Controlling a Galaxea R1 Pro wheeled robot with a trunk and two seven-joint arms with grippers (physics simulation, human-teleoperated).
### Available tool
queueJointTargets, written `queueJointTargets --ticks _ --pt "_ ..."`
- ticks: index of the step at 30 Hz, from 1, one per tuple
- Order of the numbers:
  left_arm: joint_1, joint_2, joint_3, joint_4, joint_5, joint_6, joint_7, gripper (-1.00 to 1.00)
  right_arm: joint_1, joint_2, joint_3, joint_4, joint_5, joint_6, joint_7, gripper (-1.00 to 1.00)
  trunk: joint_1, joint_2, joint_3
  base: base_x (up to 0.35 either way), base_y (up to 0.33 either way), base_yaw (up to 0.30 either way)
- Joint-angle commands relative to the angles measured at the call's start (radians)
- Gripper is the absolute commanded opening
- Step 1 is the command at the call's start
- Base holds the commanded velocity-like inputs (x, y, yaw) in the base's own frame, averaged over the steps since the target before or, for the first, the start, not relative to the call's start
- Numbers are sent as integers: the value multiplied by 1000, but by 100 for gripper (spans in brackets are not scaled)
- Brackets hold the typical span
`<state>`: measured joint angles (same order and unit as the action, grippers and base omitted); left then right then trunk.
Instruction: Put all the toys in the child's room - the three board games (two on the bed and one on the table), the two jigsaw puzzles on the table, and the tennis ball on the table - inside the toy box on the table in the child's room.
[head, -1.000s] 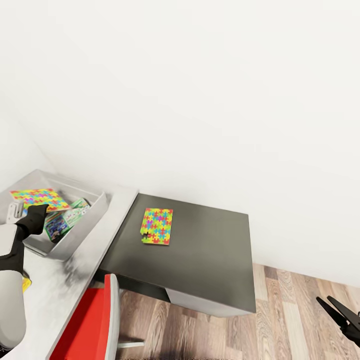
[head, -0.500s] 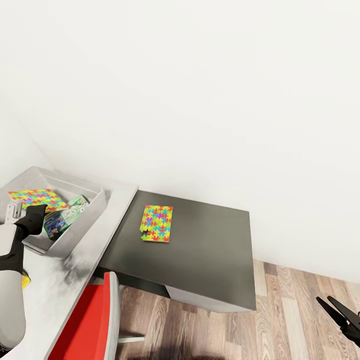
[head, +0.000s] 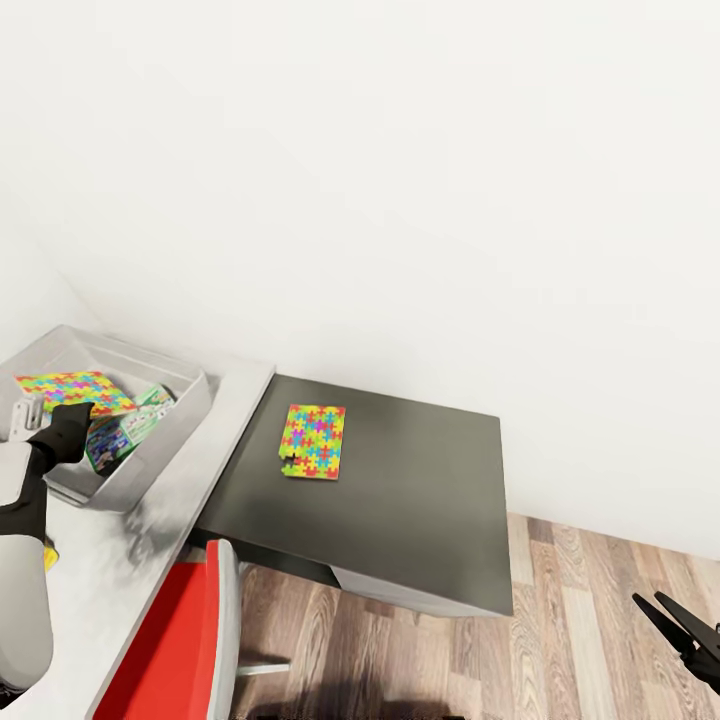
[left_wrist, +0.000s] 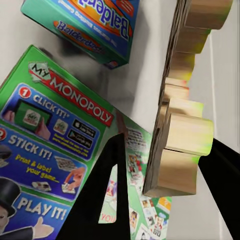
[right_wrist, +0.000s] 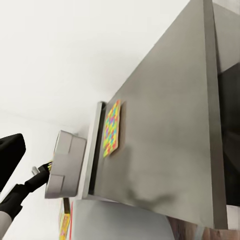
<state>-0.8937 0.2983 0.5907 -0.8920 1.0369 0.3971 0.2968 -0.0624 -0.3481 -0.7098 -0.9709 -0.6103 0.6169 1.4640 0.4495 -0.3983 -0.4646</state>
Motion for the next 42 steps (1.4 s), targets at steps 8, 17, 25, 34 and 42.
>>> queueJointTargets --ticks 8,17,25,34,42 --pt "-5 1 1 -4 9 5 9 -100 0 0 -2 0 -4 9 4 100 0 -2 -7 0 0 0" --pt "-6 2 1 -6 9 4 10 100 0 0 -2 0 -5 7 4 100 0 -2 -8 0 0 0" --pt "-8 4 2 -10 11 6 10 100 0 0 -6 0 -5 7 4 100 0 -2 -8 0 0 0" --pt "-8 4 5 -25 11 10 9 100 0 1 -40 0 2 7 7 100 0 -2 -8 0 0 0" --pt "-8 6 13 -173 88 220 6 100 1 2 -42 0 3 7 7 100 0 -2 -8 0 0 0"
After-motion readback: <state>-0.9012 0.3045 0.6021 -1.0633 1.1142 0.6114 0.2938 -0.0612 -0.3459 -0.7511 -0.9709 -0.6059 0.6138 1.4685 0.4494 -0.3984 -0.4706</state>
